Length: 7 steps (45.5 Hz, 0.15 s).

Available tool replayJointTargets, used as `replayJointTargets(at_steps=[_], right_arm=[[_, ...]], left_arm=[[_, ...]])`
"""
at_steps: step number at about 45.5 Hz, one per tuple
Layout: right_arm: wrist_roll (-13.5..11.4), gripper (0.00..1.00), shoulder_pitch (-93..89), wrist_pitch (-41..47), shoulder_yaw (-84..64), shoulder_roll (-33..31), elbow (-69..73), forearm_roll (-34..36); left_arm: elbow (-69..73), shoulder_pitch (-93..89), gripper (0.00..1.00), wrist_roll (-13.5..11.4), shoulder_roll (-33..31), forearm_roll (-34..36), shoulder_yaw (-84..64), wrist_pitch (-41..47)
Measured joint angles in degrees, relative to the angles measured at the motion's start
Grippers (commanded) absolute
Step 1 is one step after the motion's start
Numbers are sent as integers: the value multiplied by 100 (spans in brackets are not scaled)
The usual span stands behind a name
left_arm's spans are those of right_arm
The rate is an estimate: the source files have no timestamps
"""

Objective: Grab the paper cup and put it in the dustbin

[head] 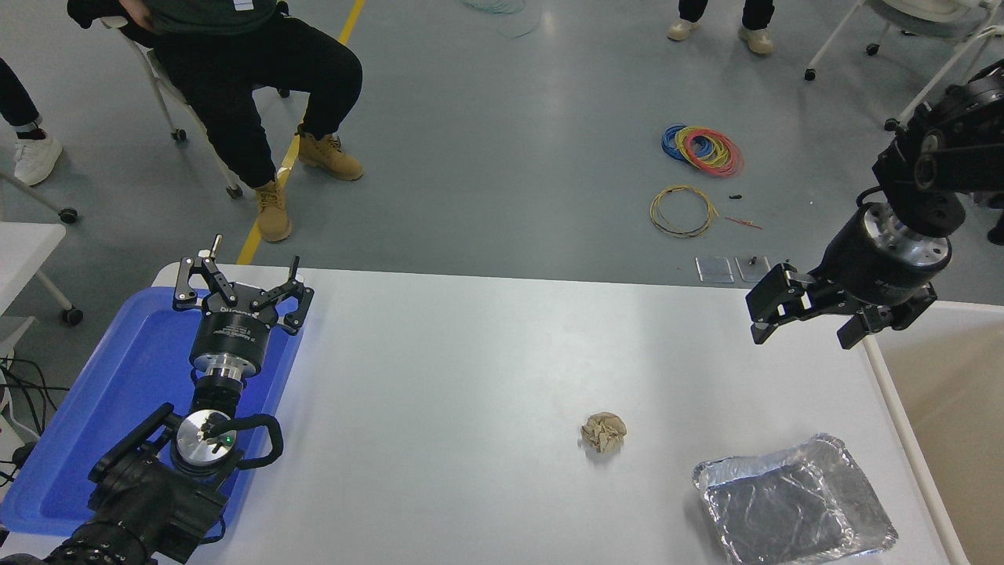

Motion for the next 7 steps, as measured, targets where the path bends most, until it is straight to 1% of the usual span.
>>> replayJointTargets(at_steps=[7], right_arm=[[0,100,-33,6,1,12,-2,19]], left_arm=[[0,0,100,0,0,0,0,0]])
